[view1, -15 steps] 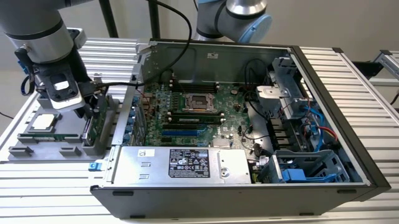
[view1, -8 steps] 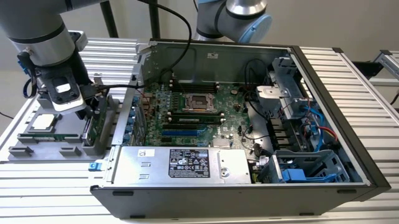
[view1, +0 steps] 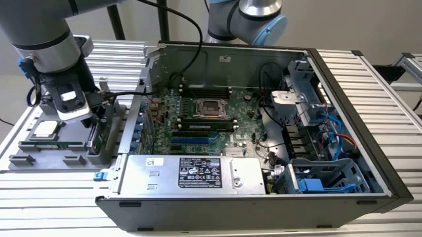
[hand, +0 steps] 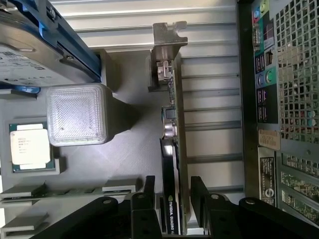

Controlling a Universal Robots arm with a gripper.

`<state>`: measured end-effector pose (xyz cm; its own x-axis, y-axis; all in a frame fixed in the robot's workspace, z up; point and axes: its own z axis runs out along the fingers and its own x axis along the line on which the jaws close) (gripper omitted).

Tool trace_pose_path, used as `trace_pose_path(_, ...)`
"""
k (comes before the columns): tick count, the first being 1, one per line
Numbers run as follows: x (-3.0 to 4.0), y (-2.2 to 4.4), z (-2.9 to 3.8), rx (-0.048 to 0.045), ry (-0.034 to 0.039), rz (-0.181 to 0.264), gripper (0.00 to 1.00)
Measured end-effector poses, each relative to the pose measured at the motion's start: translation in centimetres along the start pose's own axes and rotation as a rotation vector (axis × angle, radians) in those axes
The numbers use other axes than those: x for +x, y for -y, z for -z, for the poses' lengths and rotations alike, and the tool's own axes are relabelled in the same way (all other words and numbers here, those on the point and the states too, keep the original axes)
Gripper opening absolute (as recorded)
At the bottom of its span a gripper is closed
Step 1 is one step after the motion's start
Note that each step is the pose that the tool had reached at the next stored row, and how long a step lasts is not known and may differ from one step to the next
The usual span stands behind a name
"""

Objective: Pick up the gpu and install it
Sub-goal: 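Pick up the gpu and move the gpu toward the slot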

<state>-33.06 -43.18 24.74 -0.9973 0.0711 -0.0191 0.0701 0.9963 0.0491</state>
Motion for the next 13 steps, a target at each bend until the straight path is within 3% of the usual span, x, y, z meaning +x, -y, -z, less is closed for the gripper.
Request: trace_pose_path(13,0.02,0.04,-0.94,-0.0002,0.0001,0.009,1.00)
